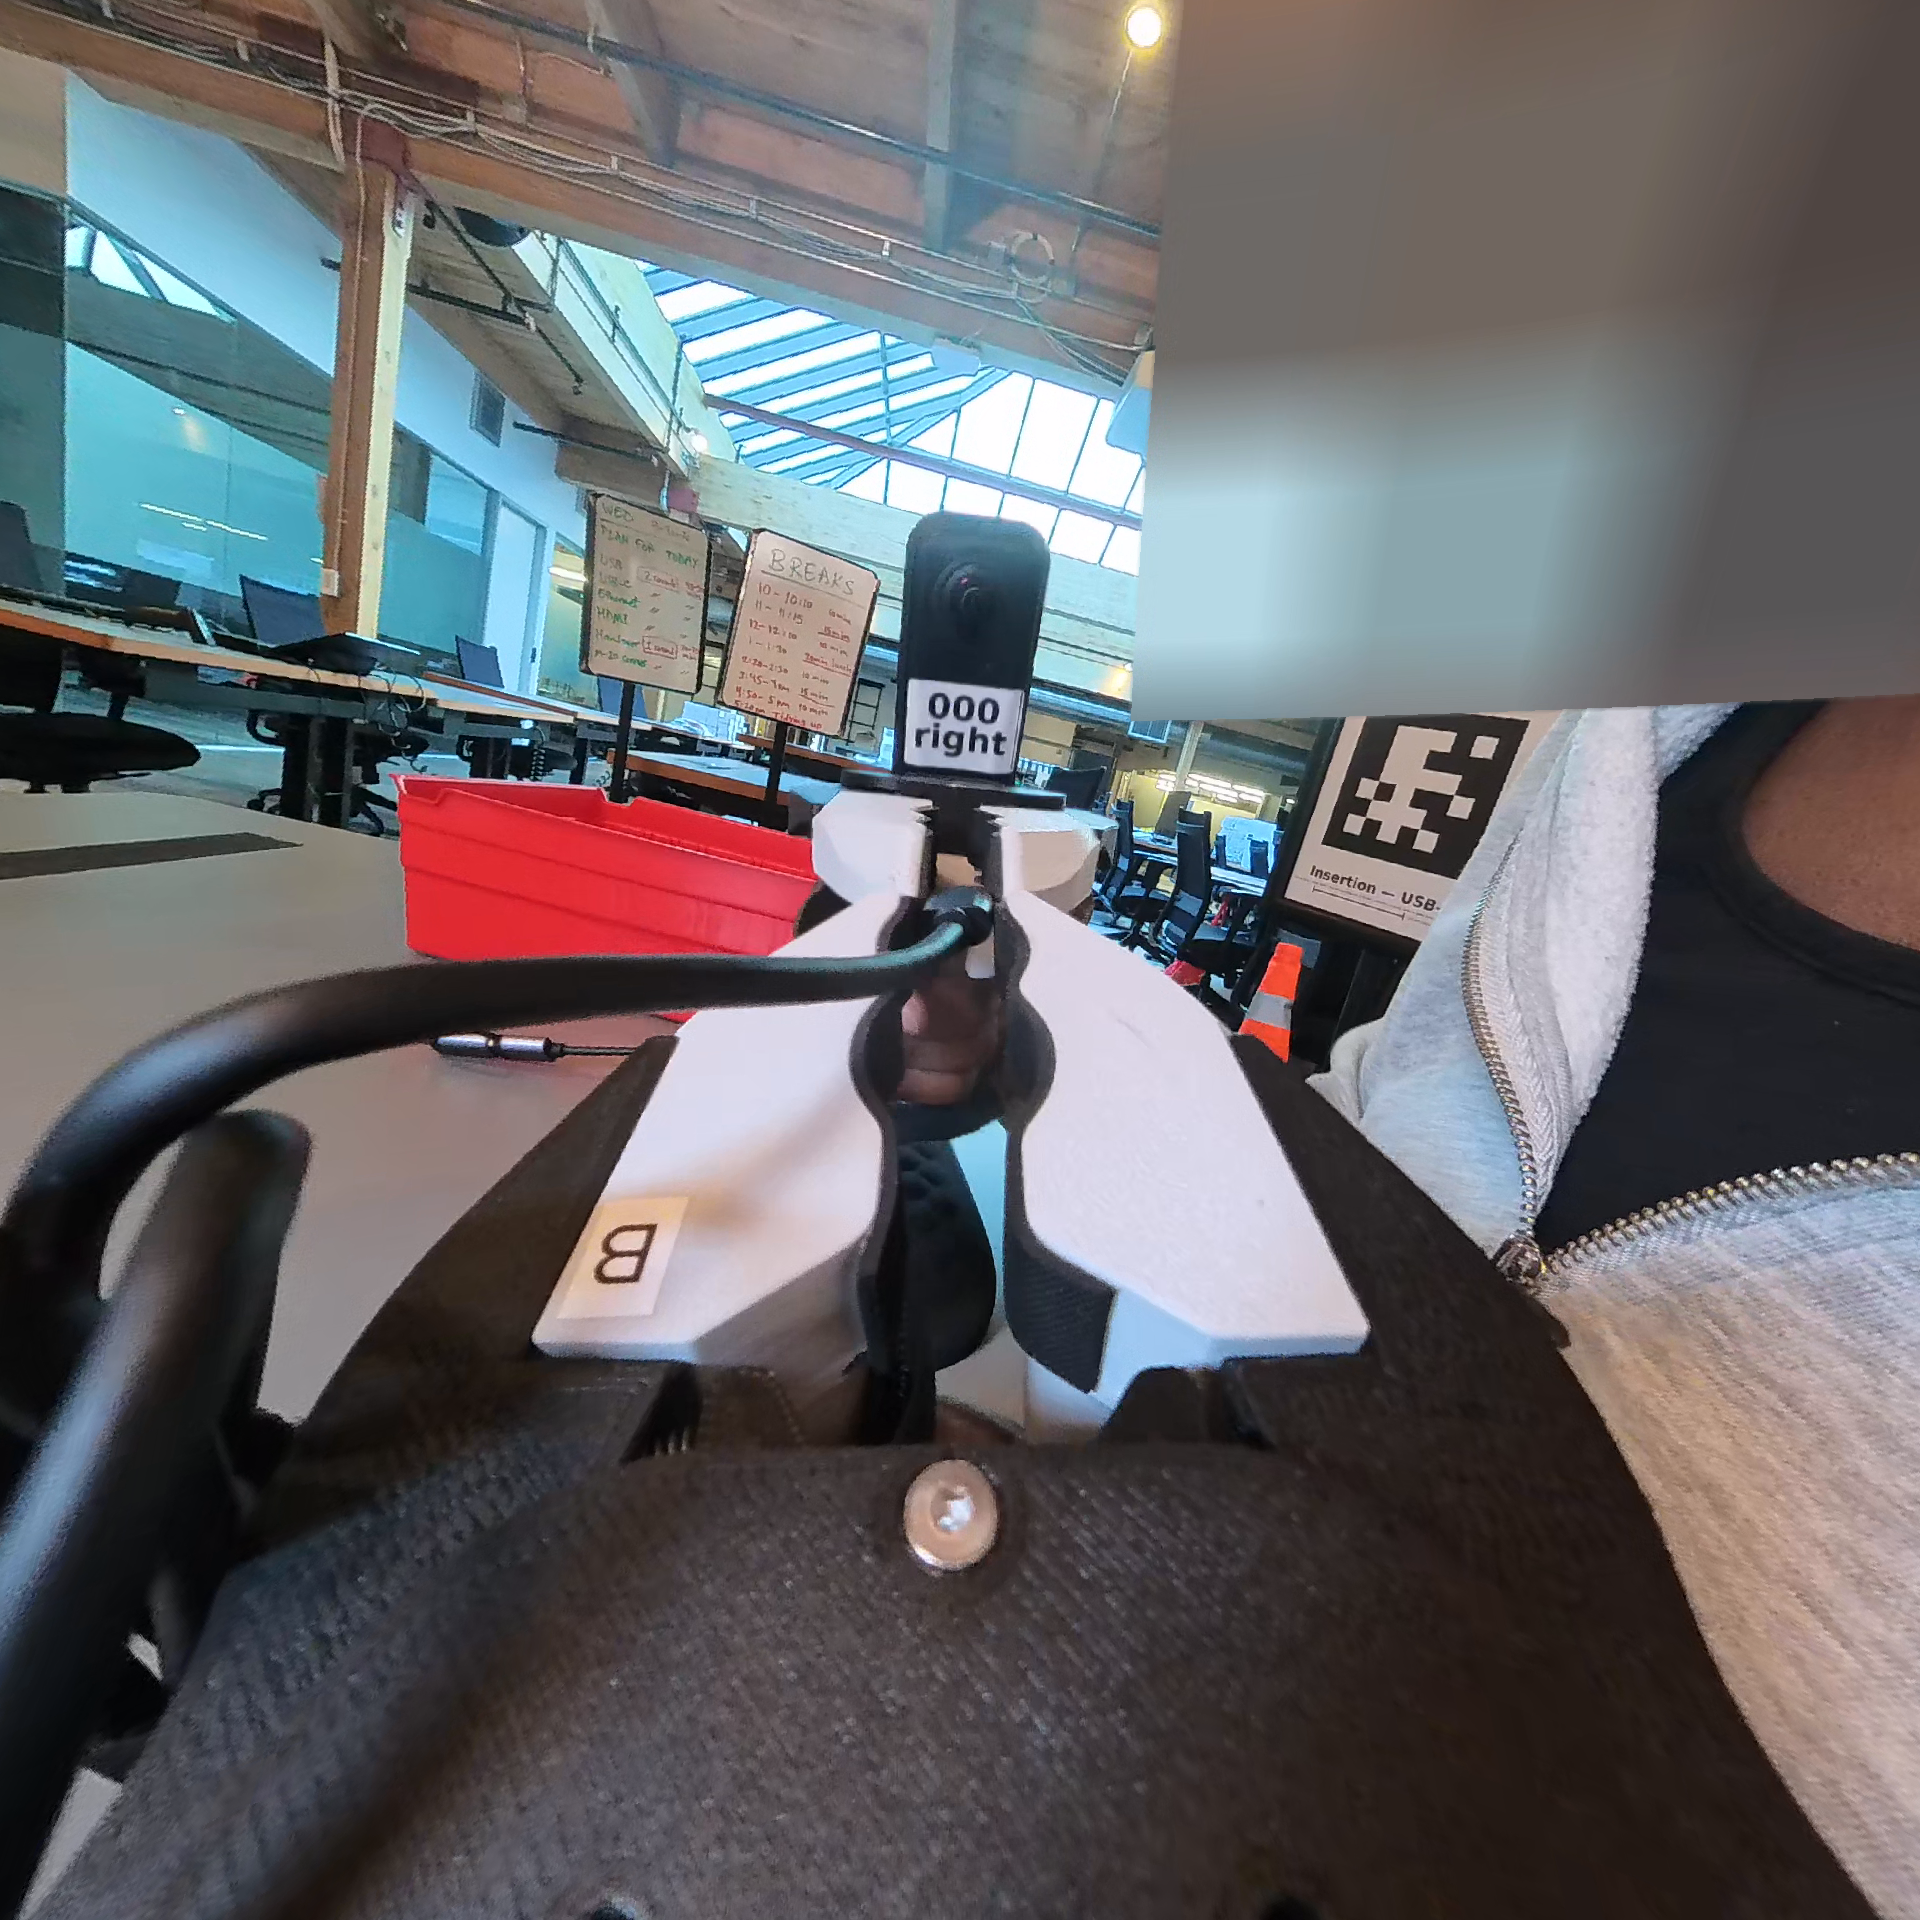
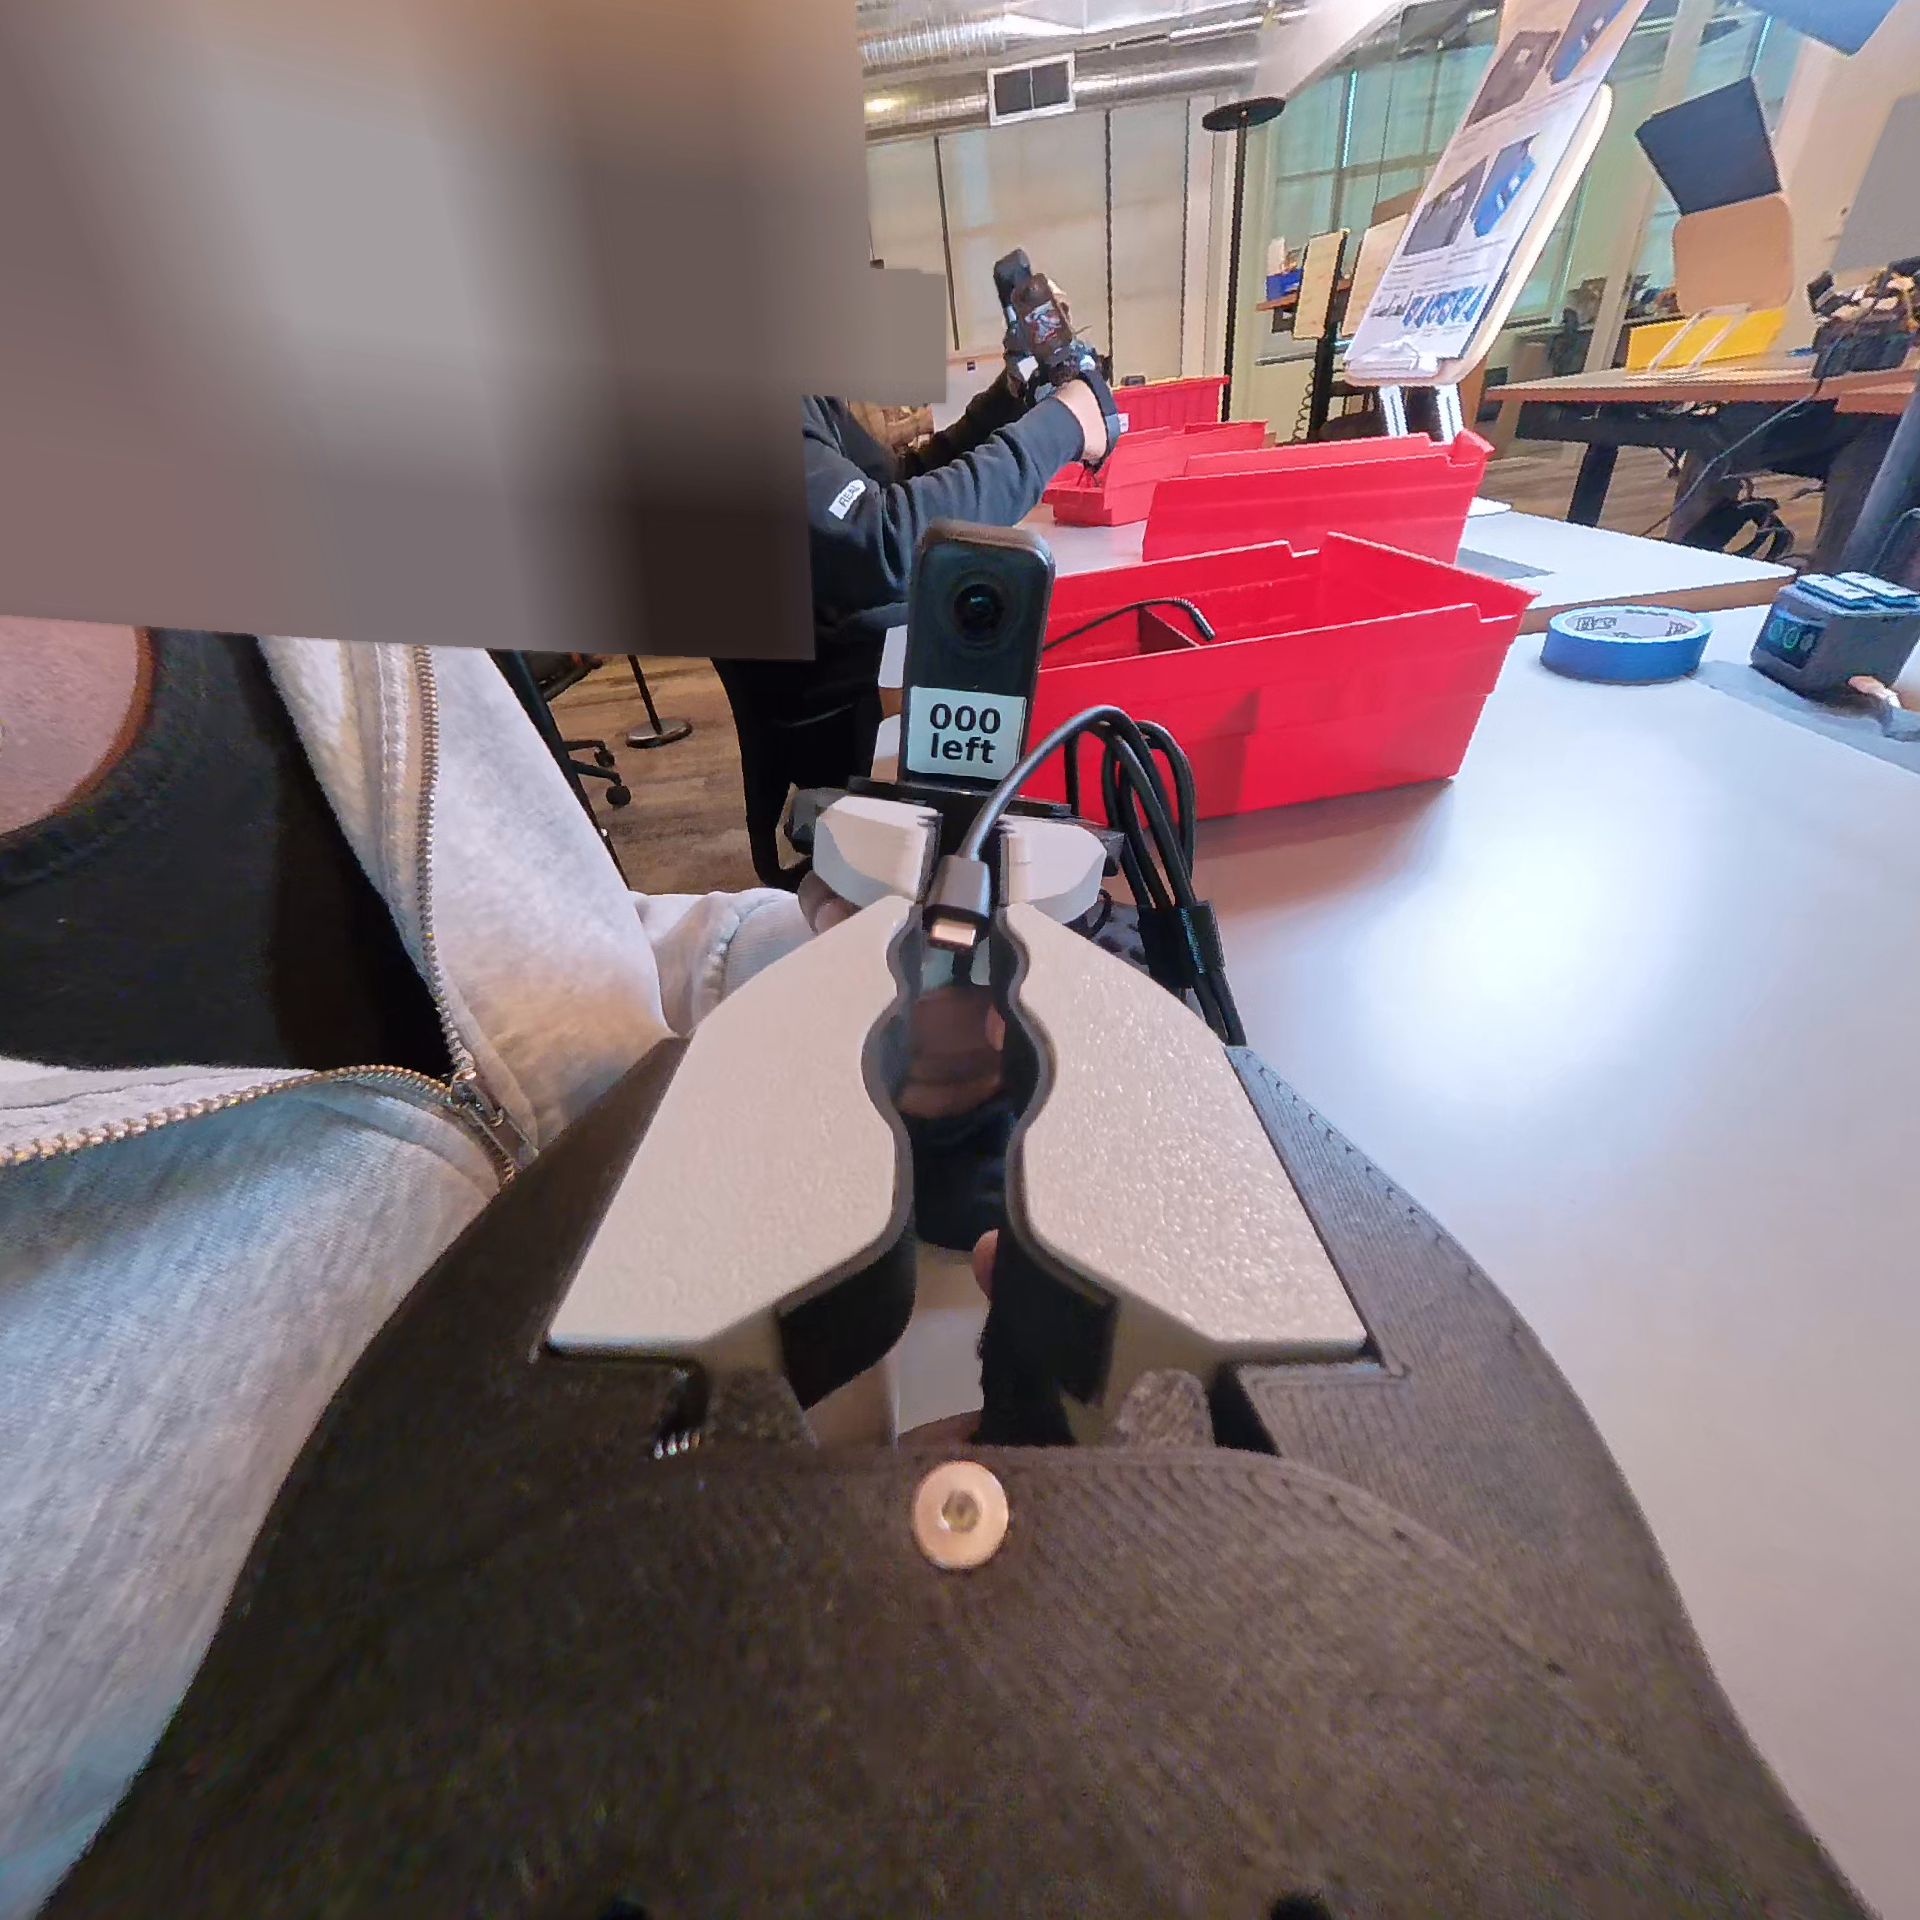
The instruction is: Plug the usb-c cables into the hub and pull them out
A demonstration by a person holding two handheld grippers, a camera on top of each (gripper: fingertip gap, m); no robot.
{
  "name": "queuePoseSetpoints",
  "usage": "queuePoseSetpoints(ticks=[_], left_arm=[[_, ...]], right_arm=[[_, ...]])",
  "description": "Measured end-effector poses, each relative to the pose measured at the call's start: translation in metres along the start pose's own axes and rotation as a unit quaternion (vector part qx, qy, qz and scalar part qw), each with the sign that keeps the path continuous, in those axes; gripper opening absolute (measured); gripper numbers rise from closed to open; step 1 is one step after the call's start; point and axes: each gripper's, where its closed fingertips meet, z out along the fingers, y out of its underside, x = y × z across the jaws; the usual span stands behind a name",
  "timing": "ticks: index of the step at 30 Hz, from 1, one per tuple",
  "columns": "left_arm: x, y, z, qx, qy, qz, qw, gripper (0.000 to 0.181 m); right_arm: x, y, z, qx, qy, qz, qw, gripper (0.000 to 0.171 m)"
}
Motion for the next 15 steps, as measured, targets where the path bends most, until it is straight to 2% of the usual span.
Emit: queuePoseSetpoints(ticks=[7, 10, 13, 15], left_arm=[[0.001, -0.001, -0.001, 0.002, 0.002, 0.004, 1.0, 0.014], [0.0, -0.003, -0.001, 0.009, -0.01, 0.017, 1.0, 0.014], [-0.008, -0.01, -0.007, 0.03, -0.039, 0.023, 0.999, 0.014], [-0.013, -0.01, -0.008, 0.033, -0.055, 0.02, 0.998, 0.013]], right_arm=[[-0.001, -0.001, 0.001, 0.0, -0.003, -0.005, 1.0, 0.011], [0.004, -0.003, -0.003, 0.0, 0.026, -0.006, 1.0, 0.017], [0.024, -0.011, -0.035, -0.008, 0.101, 0.011, 0.995, 0.04], [0.042, -0.009, -0.066, -0.041, 0.162, 0.065, 0.984, 0.043]])
